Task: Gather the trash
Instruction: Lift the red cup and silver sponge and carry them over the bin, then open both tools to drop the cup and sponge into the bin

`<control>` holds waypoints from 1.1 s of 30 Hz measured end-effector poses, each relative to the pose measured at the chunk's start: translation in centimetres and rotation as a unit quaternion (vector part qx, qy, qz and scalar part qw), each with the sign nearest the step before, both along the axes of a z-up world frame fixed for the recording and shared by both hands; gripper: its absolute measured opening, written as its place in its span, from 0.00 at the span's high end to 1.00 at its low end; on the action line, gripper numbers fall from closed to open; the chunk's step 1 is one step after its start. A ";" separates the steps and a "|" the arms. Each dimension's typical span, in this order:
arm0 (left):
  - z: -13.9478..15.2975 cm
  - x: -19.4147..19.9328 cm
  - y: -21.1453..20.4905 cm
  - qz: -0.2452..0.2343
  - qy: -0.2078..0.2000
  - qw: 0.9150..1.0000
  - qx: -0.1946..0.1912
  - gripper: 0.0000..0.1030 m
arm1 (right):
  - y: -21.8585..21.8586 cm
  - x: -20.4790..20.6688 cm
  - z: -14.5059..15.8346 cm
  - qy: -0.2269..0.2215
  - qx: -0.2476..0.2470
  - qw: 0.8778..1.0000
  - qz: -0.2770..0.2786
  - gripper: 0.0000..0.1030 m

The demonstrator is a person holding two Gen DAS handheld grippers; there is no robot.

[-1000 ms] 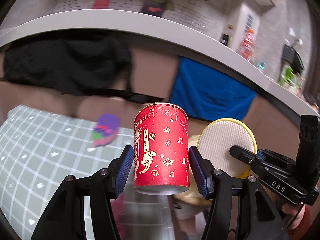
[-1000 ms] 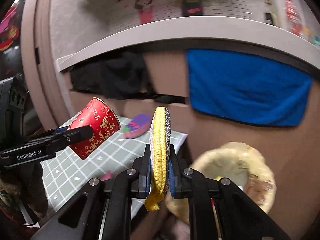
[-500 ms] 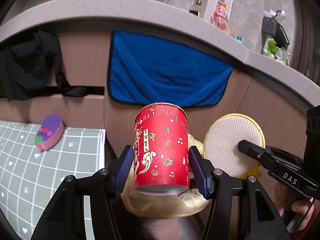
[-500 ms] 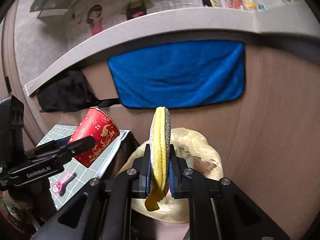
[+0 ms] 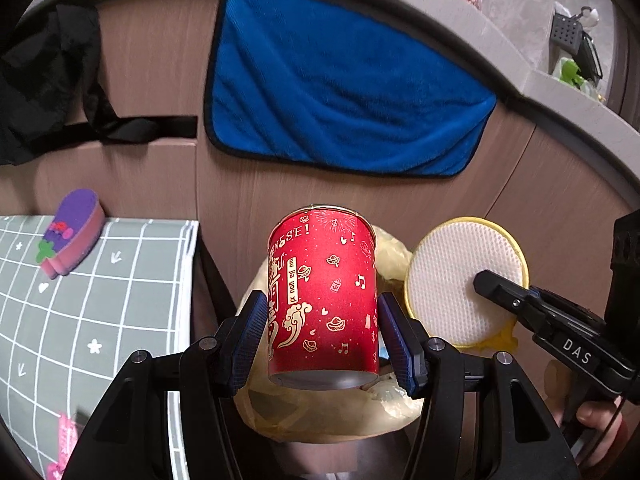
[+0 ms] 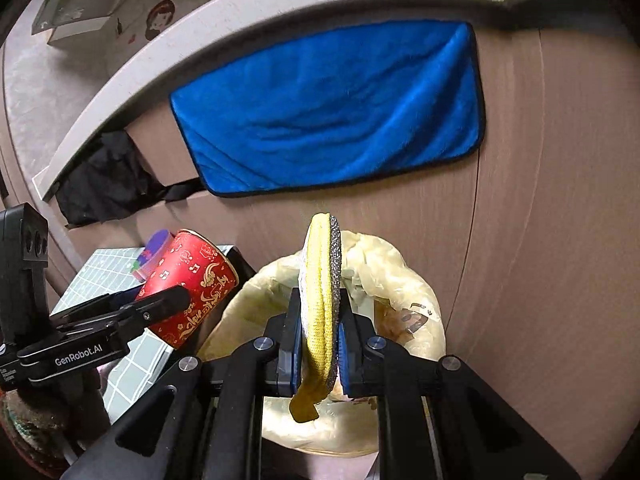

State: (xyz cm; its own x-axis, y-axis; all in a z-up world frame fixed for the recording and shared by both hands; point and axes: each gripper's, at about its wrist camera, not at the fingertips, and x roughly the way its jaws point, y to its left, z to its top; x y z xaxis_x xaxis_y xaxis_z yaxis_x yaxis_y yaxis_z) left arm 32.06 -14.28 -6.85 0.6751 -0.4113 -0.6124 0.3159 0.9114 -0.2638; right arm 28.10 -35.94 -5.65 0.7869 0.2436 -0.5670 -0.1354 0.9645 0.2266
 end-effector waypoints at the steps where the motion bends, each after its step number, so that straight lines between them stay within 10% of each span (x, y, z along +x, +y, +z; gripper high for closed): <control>1: -0.2 0.2 -0.2 -0.001 0.001 1.000 0.002 0.44 | -0.1 0.4 -0.3 0.004 0.001 1.000 0.000 0.87; 23: -4.2 4.6 -2.1 -0.029 0.065 0.997 -0.013 0.42 | -1.0 4.1 -4.5 0.054 0.022 0.998 -0.009 0.86; 28: -4.1 5.1 -1.6 -0.028 0.081 0.996 -0.038 0.38 | -1.5 4.2 -5.1 0.060 0.042 0.997 -0.014 0.52; 33: -2.8 4.4 -0.4 -0.017 0.078 0.996 -0.048 0.36 | -1.3 3.6 -4.8 0.056 0.025 0.998 -0.021 0.51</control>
